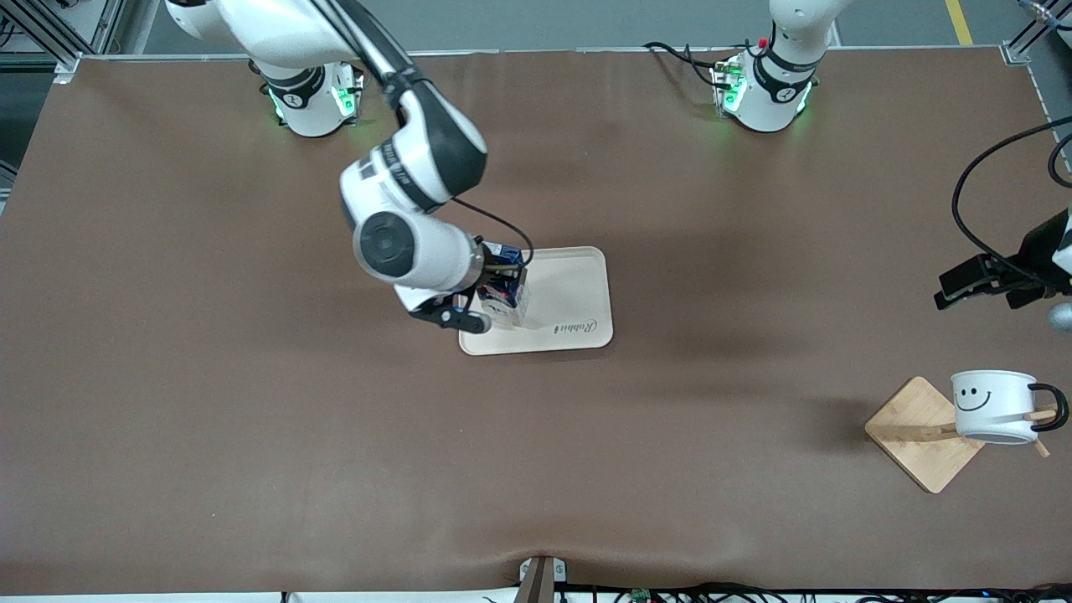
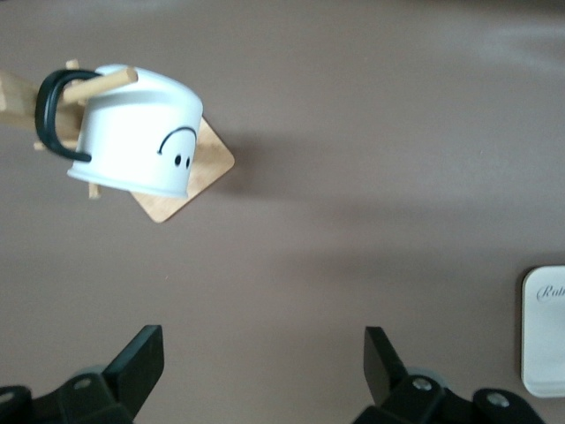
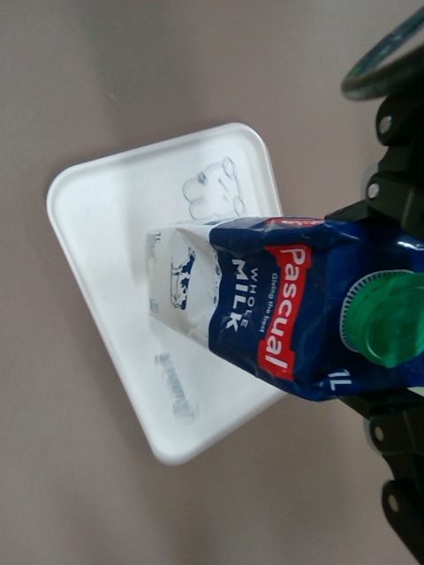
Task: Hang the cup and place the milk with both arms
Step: 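Lift the milk carton off the tray with the right gripper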
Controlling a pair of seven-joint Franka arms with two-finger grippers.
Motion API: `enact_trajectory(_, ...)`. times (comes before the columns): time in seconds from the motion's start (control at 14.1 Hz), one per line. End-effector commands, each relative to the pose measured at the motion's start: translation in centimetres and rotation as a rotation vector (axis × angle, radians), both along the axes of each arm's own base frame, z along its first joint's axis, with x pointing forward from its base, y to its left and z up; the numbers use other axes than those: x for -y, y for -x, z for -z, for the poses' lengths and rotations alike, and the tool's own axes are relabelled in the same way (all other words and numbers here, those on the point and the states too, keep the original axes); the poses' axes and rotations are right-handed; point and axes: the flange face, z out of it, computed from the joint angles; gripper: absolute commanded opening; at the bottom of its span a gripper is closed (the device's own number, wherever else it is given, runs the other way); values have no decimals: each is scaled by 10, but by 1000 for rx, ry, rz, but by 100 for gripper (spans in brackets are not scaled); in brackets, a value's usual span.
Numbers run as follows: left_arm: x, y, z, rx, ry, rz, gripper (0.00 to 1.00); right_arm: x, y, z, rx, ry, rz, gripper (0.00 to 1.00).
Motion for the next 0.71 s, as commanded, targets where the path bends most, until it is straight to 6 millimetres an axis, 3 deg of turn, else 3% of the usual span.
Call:
enact_trajectory(0.0, 0, 11, -13, -28, -37, -1, 100, 42, -24, -49, -64, -67, 47, 0)
enact_trajectory(0.14, -3, 13, -37, -16, -34, -2, 100, 73, -34, -59, -89, -57, 51, 0)
enact_trajectory(0.28, -1, 19, -44, -43, -34, -9, 100, 131, -37, -85, -65, -67, -26, 0)
enact_trajectory(0.36, 9, 27, -59, -21, -54, -12, 100, 156, -38, -87, -47, -50, -105, 0)
enact_trajectory(0.5, 29, 36, -63, -31, -80, 7, 100, 209, -43, -95, -5, 33, -197, 0)
enact_trajectory(0.64, 38, 46, -68, -59, -102, 9, 100, 252, -48, -87, -49, 69, -168, 0)
